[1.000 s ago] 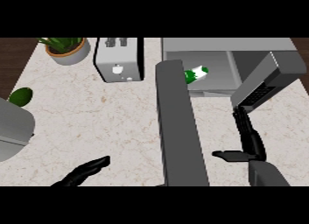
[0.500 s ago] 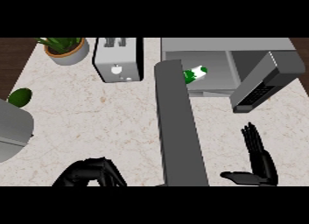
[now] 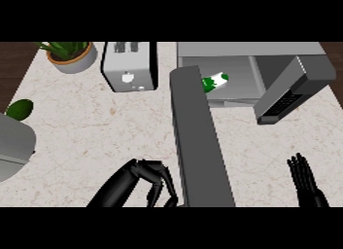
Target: Pick up the milk, place it into the microwave and close the microwave
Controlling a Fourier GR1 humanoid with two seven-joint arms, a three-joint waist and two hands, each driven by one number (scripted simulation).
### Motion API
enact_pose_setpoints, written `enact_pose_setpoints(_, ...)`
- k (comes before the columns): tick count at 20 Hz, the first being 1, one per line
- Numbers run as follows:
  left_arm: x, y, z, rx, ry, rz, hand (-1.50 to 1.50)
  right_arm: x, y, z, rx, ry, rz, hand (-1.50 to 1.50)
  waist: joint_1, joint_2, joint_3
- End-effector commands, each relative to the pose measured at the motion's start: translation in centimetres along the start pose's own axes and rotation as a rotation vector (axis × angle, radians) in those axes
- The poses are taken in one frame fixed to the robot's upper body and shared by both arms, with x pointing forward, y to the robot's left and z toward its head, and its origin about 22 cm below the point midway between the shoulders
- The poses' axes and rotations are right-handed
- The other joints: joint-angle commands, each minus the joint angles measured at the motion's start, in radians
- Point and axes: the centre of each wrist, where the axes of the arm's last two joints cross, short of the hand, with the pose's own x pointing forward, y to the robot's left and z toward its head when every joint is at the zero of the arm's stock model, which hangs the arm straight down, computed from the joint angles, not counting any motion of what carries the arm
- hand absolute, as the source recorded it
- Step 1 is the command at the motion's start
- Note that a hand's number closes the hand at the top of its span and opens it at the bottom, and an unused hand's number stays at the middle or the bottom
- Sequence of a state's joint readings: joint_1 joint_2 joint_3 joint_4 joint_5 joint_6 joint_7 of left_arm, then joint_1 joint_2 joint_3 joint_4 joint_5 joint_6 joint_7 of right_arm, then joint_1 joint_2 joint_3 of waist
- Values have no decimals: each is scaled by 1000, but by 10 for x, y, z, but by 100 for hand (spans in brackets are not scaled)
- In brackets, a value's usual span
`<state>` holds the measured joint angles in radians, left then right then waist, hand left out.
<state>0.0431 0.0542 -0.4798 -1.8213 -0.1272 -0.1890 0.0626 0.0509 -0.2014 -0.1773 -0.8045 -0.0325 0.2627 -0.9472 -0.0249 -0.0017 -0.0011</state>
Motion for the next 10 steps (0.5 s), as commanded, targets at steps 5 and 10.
enact_pose_setpoints(5, -18, -55, -41, -169, 29, -87, 150, 26, -25, 30, 49, -102, -86, -150, -5, 1, 0)
enact_pose_setpoints(10, -24, -73, -73, -196, 44, -151, 150, 41, -21, 6, 91, -163, -125, -150, -16, 4, 0)
